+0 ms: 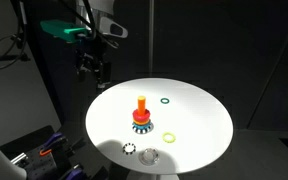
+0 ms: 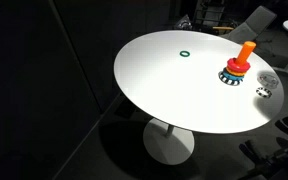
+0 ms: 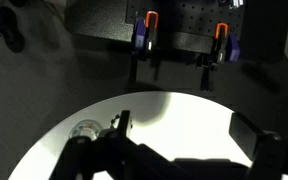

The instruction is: Take the orange ring off of the ring toss then place a black and white one onto it

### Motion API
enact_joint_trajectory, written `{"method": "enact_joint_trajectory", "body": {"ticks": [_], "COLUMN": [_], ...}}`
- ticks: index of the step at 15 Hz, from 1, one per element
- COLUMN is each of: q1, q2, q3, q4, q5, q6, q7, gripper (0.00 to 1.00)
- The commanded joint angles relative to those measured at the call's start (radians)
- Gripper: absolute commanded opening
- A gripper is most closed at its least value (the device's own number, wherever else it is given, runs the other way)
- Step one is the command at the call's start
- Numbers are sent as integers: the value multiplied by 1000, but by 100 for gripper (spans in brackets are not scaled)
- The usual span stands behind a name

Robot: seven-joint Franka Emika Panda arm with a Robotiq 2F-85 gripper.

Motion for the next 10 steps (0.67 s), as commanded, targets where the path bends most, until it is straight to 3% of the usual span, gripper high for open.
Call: {"method": "enact_joint_trajectory", "body": {"ticks": [1,10], "q1": [-11,-13], "q2": [1,11], "q3": [10,7], "q4": [1,-16], "q5": [4,2], "q6": [-1,33], "q7": [-4,-2], "gripper": [100,100]}}
